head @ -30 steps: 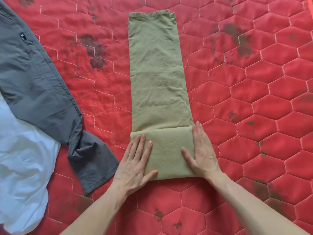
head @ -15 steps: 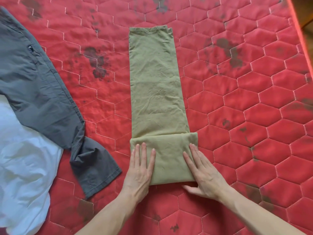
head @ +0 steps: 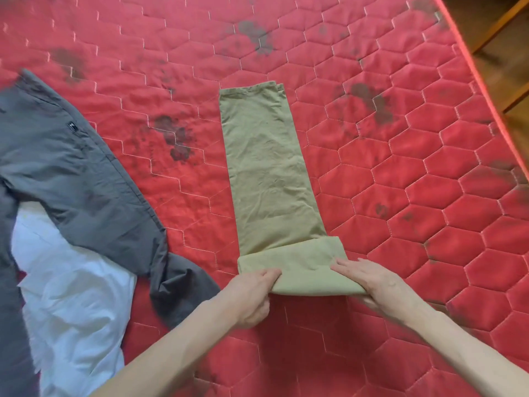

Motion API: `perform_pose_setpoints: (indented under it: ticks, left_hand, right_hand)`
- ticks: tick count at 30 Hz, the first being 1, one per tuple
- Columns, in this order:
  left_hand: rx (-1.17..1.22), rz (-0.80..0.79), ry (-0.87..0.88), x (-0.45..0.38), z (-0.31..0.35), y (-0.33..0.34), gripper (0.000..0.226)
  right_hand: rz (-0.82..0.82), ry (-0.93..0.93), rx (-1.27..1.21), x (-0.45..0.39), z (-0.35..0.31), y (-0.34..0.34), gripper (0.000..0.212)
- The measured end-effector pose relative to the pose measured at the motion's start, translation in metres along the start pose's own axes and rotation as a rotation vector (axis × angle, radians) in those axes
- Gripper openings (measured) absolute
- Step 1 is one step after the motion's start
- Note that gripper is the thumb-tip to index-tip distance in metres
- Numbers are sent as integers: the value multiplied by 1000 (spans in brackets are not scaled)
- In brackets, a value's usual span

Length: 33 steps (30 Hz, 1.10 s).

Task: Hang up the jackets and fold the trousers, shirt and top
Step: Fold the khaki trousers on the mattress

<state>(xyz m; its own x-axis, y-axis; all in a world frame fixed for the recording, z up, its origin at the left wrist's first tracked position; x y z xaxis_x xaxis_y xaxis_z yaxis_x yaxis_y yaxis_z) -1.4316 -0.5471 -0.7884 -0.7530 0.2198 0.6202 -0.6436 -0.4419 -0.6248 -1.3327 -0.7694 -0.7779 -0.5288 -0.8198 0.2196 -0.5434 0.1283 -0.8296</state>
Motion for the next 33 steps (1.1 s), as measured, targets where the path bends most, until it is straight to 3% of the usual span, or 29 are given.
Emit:
perform_pose_setpoints:
  ticks: [3, 6, 10, 12, 18, 21, 24, 28, 31, 33]
  left_hand:
    - [158, 38, 40, 9, -8, -31, 34]
    - [532, 115, -51, 15, -35, -43, 23]
    - [1076, 408, -251, 17, -79, -25, 10]
    - [1203, 521, -346, 14, -88, -6, 19]
    - [967, 703, -493, -6, -92, 22, 46]
    - [845, 783, -608, -17, -100, 27, 43]
    - [747, 820, -624, -29, -106, 23, 15]
    - [676, 842, -660, -42, -116, 20, 19]
    - [628, 898, -740, -37, -111, 20, 14]
    - [534, 996, -731, -31, -100, 12, 37]
  right_hand:
    - [25, 122, -209, 3, 3, -22, 44]
    - [73, 300, -488, 2, 16, -25, 27]
    - [288, 490, -812, -15, 32, -15, 25]
    - [355, 587, -909, -33, 33, -3, 14]
    - [369, 643, -643, -88, 39, 25, 75]
    - [328, 662, -488, -111, 46, 34, 98]
    - [371, 739, -368, -117, 56, 40, 91]
    - [466, 875, -217, -111, 63, 44, 68]
    - [586, 760, -182, -116, 60, 34, 54]
    - [626, 591, -64, -123, 50, 20, 61]
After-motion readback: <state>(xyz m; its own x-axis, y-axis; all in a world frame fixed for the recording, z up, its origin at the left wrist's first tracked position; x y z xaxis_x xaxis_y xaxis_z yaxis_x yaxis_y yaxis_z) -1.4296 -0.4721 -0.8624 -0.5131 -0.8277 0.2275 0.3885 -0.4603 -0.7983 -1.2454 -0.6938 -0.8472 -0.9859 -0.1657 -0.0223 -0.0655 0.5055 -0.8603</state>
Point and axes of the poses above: each hand's wrist, its own x-axis away from the middle knuckle, its own y-axis out of the palm, z = x × y, the point moved 8 cm from there along -x, towards the middle knuckle, and after that the axes turned 1 degree about -y, right-handed, at the moved point
